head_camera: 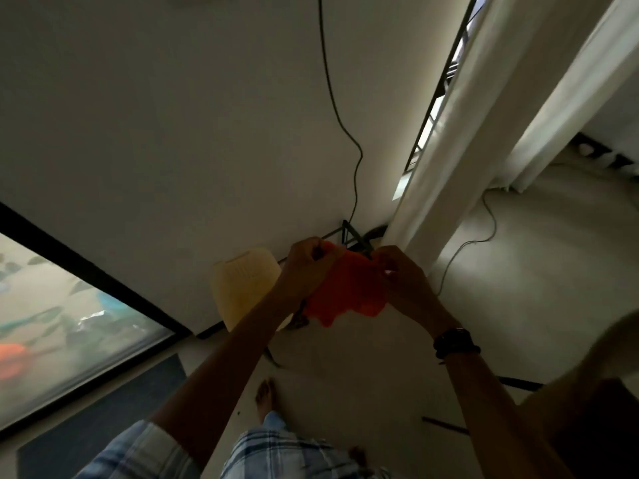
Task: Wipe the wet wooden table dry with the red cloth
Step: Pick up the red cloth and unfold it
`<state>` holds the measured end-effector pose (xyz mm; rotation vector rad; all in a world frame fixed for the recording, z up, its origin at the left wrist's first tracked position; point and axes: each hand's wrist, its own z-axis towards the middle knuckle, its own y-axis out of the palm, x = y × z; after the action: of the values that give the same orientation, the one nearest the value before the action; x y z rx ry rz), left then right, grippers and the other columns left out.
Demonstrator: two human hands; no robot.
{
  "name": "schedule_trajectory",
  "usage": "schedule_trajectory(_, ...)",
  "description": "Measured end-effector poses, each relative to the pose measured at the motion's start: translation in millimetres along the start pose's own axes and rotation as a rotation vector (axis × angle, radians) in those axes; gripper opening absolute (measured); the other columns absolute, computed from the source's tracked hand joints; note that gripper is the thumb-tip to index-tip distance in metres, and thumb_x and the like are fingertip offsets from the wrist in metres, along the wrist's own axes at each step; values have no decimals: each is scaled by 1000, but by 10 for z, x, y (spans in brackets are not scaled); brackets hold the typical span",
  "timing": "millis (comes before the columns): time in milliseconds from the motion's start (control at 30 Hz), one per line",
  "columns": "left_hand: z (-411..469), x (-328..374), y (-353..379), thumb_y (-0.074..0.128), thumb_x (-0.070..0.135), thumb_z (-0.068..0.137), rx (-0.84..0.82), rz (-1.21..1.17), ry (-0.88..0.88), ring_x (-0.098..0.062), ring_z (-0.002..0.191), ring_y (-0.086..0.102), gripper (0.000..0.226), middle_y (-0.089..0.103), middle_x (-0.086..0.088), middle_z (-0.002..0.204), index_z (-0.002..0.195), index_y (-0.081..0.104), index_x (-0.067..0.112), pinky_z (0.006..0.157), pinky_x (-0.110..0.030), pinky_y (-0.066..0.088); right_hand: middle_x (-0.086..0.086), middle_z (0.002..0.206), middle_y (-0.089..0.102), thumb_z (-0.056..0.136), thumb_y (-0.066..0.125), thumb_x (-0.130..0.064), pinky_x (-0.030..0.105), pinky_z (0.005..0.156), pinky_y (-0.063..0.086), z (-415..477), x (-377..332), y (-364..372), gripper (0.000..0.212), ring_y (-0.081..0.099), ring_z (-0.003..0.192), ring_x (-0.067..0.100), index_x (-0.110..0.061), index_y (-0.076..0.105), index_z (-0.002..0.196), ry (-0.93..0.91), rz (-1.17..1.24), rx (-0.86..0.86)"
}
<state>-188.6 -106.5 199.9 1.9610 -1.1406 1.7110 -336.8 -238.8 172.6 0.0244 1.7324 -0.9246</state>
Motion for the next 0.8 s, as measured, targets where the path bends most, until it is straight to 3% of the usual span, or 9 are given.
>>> schedule_trajectory(67, -89, 145, 201, 68, 35, 86, 31, 1, 25, -21, 73, 66, 29, 68, -10, 82, 88, 67, 6, 66, -34, 57, 1, 108, 64, 94, 63, -11, 32, 77, 54, -152, -19, -111, 24, 64, 93, 17, -14, 56, 117, -28, 64, -32)
schedule_trajectory(133, -173, 259, 380, 69, 33, 86, 58, -12, 36, -14, 67, 64, 24, 67, -4, 76, 81, 66, 10, 58, -25, 55, 1, 111, 59, 88, 72, -18, 33, 78, 57, -328, -16, -181, 31, 63, 96, 17, -16, 54, 114, -66, 108, -36)
schedule_trajectory(233, -277, 399, 588, 70, 29, 85, 89, -76, -22, -10, 61, 61, 21, 63, 1, 68, 71, 62, 15, 52, -19, 52, -2, 116, 50, 79, 78, -39, 32, 79, 54, -582, -65, -230, 48, 57, 102, 16, -21, 49, 114, -35, 142, 17)
schedule_trajectory(367, -371, 528, 758, 70, 24, 85, 86, -105, -39, -9, 52, 61, 24, 59, -3, 62, 69, 59, 9, 50, -22, 52, -4, 114, 56, 71, 75, -63, 33, 75, 58, -776, -158, -261, 68, 61, 97, 12, -26, 43, 118, -13, 80, 18)
schedule_trajectory(433, -397, 568, 823, 70, 19, 85, 76, -140, -41, -2, 43, 57, 28, 55, -3, 59, 65, 54, 9, 45, -18, 52, -4, 106, 60, 82, 71, -52, 37, 71, 58, -805, -129, -271, 52, 63, 88, 12, -25, 45, 118, -63, -75, 126)
schedule_trajectory(500, -399, 587, 881, 72, 21, 83, 65, -119, -35, -12, 55, 64, 31, 57, -5, 62, 62, 52, 11, 58, -34, 60, -1, 106, 59, 93, 64, -37, 35, 72, 57, -832, -121, -306, 32, 61, 87, 15, -20, 53, 118, -113, -244, 272)
schedule_trajectory(567, -377, 585, 940, 76, 23, 79, 66, -113, -19, -26, 70, 68, 31, 59, -8, 67, 64, 52, 11, 66, -48, 60, 6, 112, 57, 97, 62, -29, 31, 76, 54, -859, -136, -378, 27, 57, 96, 21, -13, 60, 118, -174, -387, 384)
schedule_trajectory(700, -336, 604, 1088, 79, 32, 68, 14, -86, 31, -24, 73, 69, 36, 65, -13, 82, 79, 54, 9, 64, -43, 60, 6, 104, 62, 101, 55, -21, 27, 72, 46, -942, -188, -590, 26, 57, 89, 17, -9, 57, 123, -158, -361, 419)
schedule_trajectory(800, -336, 555, 1225, 78, 21, 75, -90, -221, 31, -24, 72, 72, 38, 69, -19, 88, 98, 51, 6, 65, -39, 60, 1, 91, 64, 100, 49, -18, 23, 70, 39, -973, -164, -757, 13, 55, 77, 12, -12, 59, 104, -133, -375, 456)
